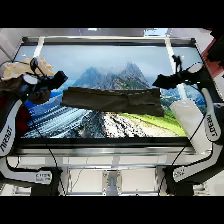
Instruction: Fold the shirts.
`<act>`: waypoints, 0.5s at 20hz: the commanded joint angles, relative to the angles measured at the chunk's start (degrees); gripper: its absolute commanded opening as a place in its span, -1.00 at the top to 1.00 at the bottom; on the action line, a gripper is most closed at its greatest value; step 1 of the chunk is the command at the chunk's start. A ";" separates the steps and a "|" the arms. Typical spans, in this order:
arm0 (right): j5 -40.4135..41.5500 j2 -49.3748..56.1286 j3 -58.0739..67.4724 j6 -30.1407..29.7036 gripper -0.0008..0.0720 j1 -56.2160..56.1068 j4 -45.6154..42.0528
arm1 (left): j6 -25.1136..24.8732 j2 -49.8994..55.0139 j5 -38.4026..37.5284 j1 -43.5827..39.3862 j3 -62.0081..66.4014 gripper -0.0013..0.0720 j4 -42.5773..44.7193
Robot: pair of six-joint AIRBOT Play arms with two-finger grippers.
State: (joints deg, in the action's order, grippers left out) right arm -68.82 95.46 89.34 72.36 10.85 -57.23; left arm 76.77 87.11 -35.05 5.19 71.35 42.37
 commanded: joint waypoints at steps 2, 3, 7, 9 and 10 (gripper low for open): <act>-7.32 -2.73 0.94 3.21 -0.09 5.22 -6.82 | -21.16 -1.07 -6.93 -2.80 3.19 -0.02 -15.23; -7.30 -2.67 -0.33 4.39 -0.13 6.16 -6.62 | -23.78 -1.03 -6.62 -4.83 3.19 0.11 -15.10; -7.39 -1.01 -6.47 4.59 -0.67 7.85 -5.05 | -20.22 -0.55 -4.02 -16.48 3.21 0.41 0.57; -7.06 0.66 -8.17 4.11 -0.78 7.85 -2.10 | -14.16 0.02 -1.44 -21.09 3.21 0.72 8.48; -6.47 1.70 -8.57 3.32 -0.78 7.85 -0.09 | -12.76 0.48 -0.70 -22.67 3.21 0.83 10.43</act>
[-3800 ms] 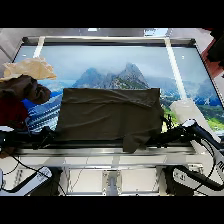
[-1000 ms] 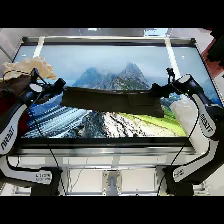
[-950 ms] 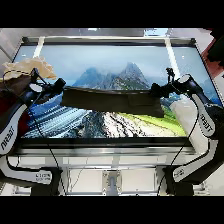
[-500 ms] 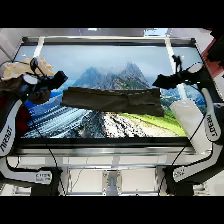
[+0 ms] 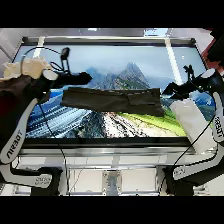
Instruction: Fold the shirts.
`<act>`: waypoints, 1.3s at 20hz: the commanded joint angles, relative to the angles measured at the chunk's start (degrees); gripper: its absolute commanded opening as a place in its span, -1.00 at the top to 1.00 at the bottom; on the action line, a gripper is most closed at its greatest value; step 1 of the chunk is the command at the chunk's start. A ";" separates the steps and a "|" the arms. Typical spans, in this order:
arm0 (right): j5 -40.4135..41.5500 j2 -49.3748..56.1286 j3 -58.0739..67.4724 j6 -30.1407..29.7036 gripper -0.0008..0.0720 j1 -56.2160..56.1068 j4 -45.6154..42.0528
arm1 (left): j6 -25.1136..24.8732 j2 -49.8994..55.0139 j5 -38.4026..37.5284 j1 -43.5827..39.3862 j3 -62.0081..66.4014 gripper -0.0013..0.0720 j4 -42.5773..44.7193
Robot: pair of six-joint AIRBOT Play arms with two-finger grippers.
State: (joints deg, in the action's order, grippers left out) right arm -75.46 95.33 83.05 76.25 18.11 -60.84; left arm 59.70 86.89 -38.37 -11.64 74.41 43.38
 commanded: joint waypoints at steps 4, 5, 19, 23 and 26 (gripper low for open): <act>3.52 5.77 -2.25 -3.21 -0.78 0.59 7.91 | 8.59 3.58 0.87 -8.50 0.15 0.93 11.04; 4.94 6.27 -2.25 -3.23 -0.78 0.63 7.21 | 9.44 4.48 -0.17 -8.70 0.15 0.93 11.10; 5.20 14.43 -2.23 -5.86 -0.43 -2.05 17.59 | 12.57 10.80 -1.09 -9.90 0.15 0.93 10.21; 2.38 14.27 -2.10 -7.85 0.88 -2.84 21.92 | 12.57 12.33 -1.20 -10.10 0.15 0.93 8.90; -2.05 12.87 -2.05 -11.89 0.90 -2.67 29.66 | 12.57 12.44 -1.16 -10.45 0.15 0.93 8.96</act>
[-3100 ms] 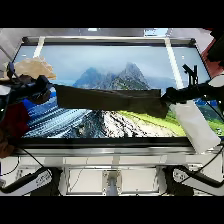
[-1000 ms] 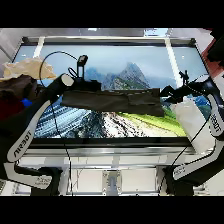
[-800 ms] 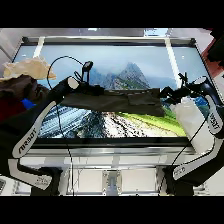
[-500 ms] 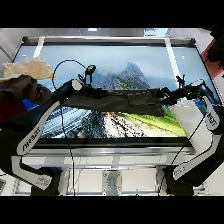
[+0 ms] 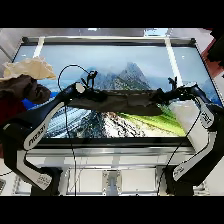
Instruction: Fold the shirts.
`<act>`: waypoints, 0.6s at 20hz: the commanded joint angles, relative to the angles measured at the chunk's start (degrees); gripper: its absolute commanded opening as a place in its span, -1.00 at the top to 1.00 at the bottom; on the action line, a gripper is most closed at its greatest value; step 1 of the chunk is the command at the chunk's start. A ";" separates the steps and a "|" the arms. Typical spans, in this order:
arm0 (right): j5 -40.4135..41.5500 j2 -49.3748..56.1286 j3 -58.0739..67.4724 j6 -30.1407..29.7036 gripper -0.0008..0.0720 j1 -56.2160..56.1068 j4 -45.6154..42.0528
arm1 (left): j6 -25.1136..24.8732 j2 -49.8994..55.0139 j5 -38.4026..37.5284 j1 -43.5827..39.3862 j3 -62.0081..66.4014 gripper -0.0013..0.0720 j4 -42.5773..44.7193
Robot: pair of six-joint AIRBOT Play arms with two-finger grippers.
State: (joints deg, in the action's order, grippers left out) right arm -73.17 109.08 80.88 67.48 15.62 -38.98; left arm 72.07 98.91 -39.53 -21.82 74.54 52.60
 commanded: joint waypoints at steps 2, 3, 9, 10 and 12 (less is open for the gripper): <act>-6.54 -2.75 2.08 -3.30 0.90 -0.76 9.35 | 0.46 1.01 -0.11 -0.74 0.02 0.93 -0.13; -7.72 -3.96 3.85 -2.84 0.90 -1.22 9.40 | 0.63 1.60 -0.26 -0.92 0.02 0.93 -0.22; -16.76 -7.72 16.70 4.52 0.91 -7.50 7.08 | 3.37 4.44 3.61 -3.21 0.04 0.93 -0.22; -16.72 -7.72 18.49 5.31 0.91 -9.07 6.71 | 3.48 4.44 4.11 -3.19 0.13 0.93 -0.22; -15.43 -7.72 21.88 7.45 0.91 -12.92 6.38 | 3.45 4.44 3.45 -3.19 1.01 0.93 -0.24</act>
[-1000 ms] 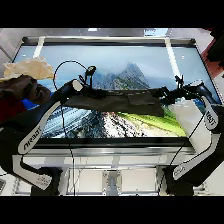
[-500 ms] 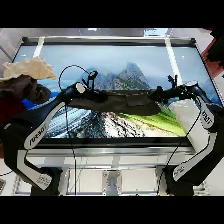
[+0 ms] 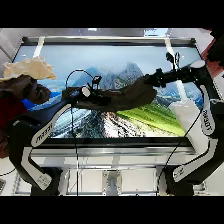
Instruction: Fold the shirts.
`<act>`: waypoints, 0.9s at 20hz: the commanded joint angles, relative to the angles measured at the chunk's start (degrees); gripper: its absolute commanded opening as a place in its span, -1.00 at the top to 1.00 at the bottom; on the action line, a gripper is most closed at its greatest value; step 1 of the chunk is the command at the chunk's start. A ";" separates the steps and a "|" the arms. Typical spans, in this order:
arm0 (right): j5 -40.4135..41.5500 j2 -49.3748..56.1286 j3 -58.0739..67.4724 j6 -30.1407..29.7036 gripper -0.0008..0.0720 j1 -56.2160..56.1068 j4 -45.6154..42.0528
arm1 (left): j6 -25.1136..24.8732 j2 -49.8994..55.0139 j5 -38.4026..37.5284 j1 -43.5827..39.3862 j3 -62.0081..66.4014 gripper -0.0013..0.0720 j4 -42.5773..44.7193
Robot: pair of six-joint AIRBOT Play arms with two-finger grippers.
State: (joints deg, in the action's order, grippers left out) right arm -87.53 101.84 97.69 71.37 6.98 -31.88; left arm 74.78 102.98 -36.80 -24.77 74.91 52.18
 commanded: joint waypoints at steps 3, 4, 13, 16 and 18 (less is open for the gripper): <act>0.02 -0.48 9.55 5.25 0.91 -10.27 -0.87 | 0.66 0.33 -3.56 -0.04 4.96 0.93 2.21; 1.38 -0.48 10.78 6.14 0.91 -12.35 -1.07 | 0.68 0.24 -6.47 0.31 7.74 0.93 4.72; 29.33 1.57 13.11 11.41 0.92 -31.06 -2.16 | 17.64 -7.08 -36.74 15.26 28.94 0.93 58.21; 38.49 6.29 13.11 13.05 0.91 -36.94 -0.33 | 17.73 -9.88 -36.92 19.74 28.94 0.93 54.34; 45.03 10.05 13.11 12.79 0.90 -40.41 3.23 | 17.51 -10.47 -36.96 20.50 28.94 0.93 53.07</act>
State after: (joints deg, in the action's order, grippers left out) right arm -54.22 107.74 110.69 83.24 -28.18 -32.21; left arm 91.33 94.17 -71.70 -7.05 103.04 104.33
